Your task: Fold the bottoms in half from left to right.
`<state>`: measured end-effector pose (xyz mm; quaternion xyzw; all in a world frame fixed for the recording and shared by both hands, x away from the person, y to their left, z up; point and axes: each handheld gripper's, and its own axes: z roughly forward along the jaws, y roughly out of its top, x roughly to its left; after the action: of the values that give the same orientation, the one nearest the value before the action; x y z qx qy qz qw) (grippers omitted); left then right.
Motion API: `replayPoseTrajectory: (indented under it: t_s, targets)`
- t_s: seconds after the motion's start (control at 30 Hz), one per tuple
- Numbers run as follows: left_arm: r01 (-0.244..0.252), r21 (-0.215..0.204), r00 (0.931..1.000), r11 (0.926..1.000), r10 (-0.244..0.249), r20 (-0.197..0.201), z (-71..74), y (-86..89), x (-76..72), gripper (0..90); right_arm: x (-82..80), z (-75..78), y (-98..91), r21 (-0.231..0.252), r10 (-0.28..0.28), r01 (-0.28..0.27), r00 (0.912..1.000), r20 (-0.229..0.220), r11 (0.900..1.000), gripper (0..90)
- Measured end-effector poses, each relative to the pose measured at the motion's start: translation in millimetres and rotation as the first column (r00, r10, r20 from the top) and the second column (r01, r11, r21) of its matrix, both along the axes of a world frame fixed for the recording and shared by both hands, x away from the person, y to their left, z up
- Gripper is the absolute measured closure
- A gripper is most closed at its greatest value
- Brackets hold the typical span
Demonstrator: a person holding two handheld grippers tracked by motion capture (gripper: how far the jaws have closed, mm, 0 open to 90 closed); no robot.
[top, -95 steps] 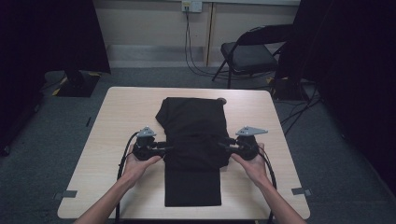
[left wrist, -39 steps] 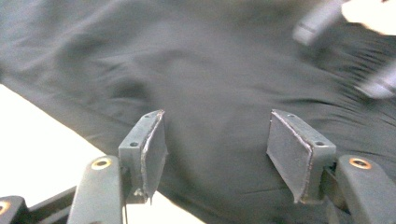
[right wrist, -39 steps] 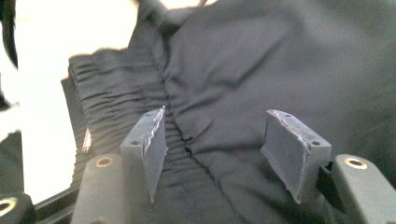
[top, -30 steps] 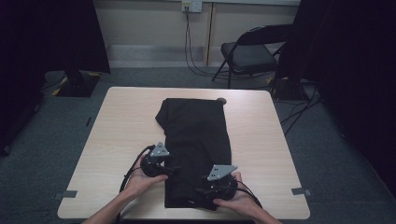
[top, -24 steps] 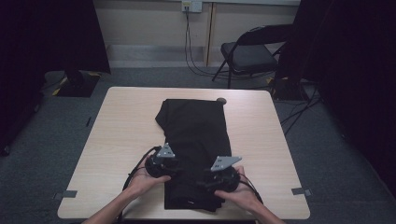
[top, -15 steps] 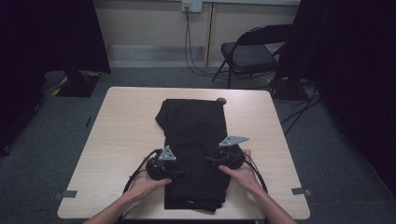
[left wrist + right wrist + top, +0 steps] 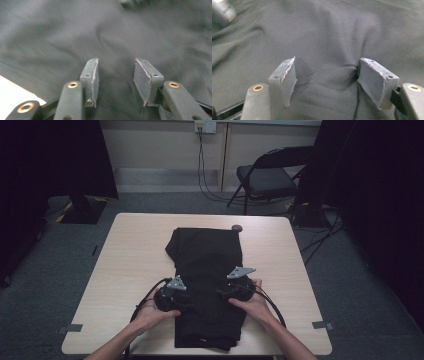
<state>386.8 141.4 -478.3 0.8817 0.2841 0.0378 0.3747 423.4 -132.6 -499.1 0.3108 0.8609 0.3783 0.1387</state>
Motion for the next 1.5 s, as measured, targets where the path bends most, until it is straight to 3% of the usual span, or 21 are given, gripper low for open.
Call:
replayPoseTrajectory:
  t_s: [0.13,0.3,0.33,0.43,0.6,0.7,0.73,0.77,0.8,0.83,0.9,0.97,1.03,1.1,1.2,1.33,1.37,1.4,1.47,1.5]
  targets:
    - [-0.101,-0.049,0.9935,0.9937,0.103,0.049,7.2,10.8,11.2,50.5,-11.3,-1.0,0.9,0.007,0.052,-0.052,0.9986,0.006,0.9986,30.1]
    - [-0.155,-0.017,0.9821,0.9878,0.156,0.105,6.5,22.8,19.1,49.6,-24.8,-1.9,1.0,0.017,0.112,-0.112,0.9937,0.008,0.9935,30.1]
    - [-0.159,-0.011,0.9793,0.9873,0.159,0.125,6.2,24.8,21.1,50.0,-28.0,-2.4,0.9,0.021,0.116,-0.116,0.9932,0.012,0.993,30.1]
    - [-0.143,-0.016,0.9797,0.9897,0.143,0.14,4.1,28.2,28.5,52.4,-38.9,-1.9,2.5,0.017,0.148,-0.148,0.9889,0.008,0.9888,30.1]
    - [-0.161,-0.017,0.9781,0.9868,0.162,0.131,0.3,32.6,32.1,51.5,-52.1,-0.9,3.8,0.009,0.188,-0.188,0.9821,0.001,0.982,30.1]
    - [-0.148,0.027,0.9822,0.9887,0.143,0.121,-6.0,28.9,32.7,51.1,-67.7,2.3,8.5,-0.019,0.249,-0.249,0.9684,-0.017,0.9683,30.1]
    - [-0.148,0.027,0.9822,0.9887,0.143,0.121,-6.0,28.9,32.7,51.1,-70.4,3.4,10.0,-0.024,0.251,-0.251,0.9677,-0.026,0.9676,30.0]
    - [-0.169,0.054,0.9744,0.9842,0.158,0.16,-7.2,25.2,31.4,51.1,-72.4,4.9,11.3,-0.036,0.264,-0.266,0.9638,-0.035,0.9634,29.8]
    - [-0.169,0.054,0.9744,0.9842,0.158,0.16,-7.2,25.2,31.4,51.1,-72.9,8.0,12.4,-0.043,0.276,-0.279,0.9596,-0.053,0.9594,31.1]
    - [-0.16,0.035,0.978,0.9864,0.154,0.14,-8.2,22.6,32.5,50.9,-72.0,12.7,12.1,-0.026,0.271,-0.273,0.9608,-0.057,0.9616,33.5]
    - [-0.132,0.048,0.9846,0.9901,0.125,0.122,-11.2,20.2,32.5,49.6,-64.5,24.2,8.8,0.046,0.229,-0.228,0.9733,-0.021,0.9727,33.0]
    - [-0.133,0.055,0.984,0.9896,0.125,0.127,-13.1,19.3,33.2,48.2,-49.9,33.2,6.0,0.064,0.156,-0.157,0.9876,0.023,0.9856,32.9]
    - [-0.14,0.056,0.9833,0.9886,0.132,0.125,-13.0,18.9,32.8,48.4,-31.2,35.5,3.6,0.078,0.076,-0.079,0.9962,0.042,0.9938,33.3]
    - [-0.142,0.056,0.983,0.9883,0.134,0.126,-13.2,18.5,32.3,48.1,-12.3,31.8,2.7,0.083,0.008,-0.012,0.9986,0.052,0.9965,33.2]
    - [-0.138,0.046,0.9834,0.9894,0.131,0.125,-14.1,17.7,28.0,48.2,10.2,19.2,5.2,0.048,-0.065,0.063,0.9965,0.052,0.9969,33.1]
    - [-0.136,0.05,0.9844,0.9895,0.129,0.12,-13.1,16.6,21.8,51.3,16.2,5.8,9.9,0.015,-0.062,0.062,0.9981,0.005,0.998,31.6]
    - [-0.136,0.051,0.9884,0.9895,0.132,0.077,-9.9,17.3,18.5,51.7,8.2,1.0,13.3,-0.004,-0.037,0.037,0.9992,0.011,0.9993,30.6]
    - [-0.123,0.03,0.9908,0.9919,0.121,0.061,-7.2,18.2,17.5,53.1,5.3,1.5,13.6,-0.009,-0.023,0.023,0.9997,0.01,0.9997,30.6]
    - [-0.131,-0.012,0.9846,0.9913,0.132,0.115,2.9,21.9,16.5,52.1,-2.4,1.9,13.0,-0.007,0.009,-0.009,0.9998,-0.017,0.9999,30.6]
    - [-0.147,-0.032,0.981,0.9886,0.15,0.123,7.5,24.6,18.2,50.6,-7.0,1.8,12.3,-0.006,0.024,-0.024,0.9995,-0.019,0.9997,30.5]
